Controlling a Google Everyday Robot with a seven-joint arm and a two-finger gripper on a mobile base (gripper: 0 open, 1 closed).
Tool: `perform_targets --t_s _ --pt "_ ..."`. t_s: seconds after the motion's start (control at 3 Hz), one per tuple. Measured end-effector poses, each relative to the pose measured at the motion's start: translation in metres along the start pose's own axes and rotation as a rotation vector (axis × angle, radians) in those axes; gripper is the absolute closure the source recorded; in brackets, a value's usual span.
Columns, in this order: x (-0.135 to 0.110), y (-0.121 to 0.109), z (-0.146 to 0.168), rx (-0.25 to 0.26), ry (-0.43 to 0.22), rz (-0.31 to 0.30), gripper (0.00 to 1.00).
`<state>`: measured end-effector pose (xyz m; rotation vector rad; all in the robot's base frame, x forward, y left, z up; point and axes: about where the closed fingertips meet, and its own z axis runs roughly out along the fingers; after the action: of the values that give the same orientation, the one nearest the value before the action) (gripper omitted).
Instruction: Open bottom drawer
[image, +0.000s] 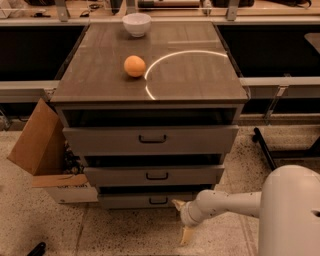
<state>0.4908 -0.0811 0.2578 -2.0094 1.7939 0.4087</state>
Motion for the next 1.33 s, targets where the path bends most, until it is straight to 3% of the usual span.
perform_targets --t_s 0.33,0.67,1.0,1.33 --pt "0.010 -0.016 0.017 0.013 -0.015 -0.031 0.00" --pt "0.025 -0.061 0.040 0.069 -0.024 -0.068 0.00" --pt "0.025 -0.060 0.041 0.069 -0.024 -0.069 0.00" --pt "0.034 -0.067 0.046 0.100 0.007 -0.099 0.00"
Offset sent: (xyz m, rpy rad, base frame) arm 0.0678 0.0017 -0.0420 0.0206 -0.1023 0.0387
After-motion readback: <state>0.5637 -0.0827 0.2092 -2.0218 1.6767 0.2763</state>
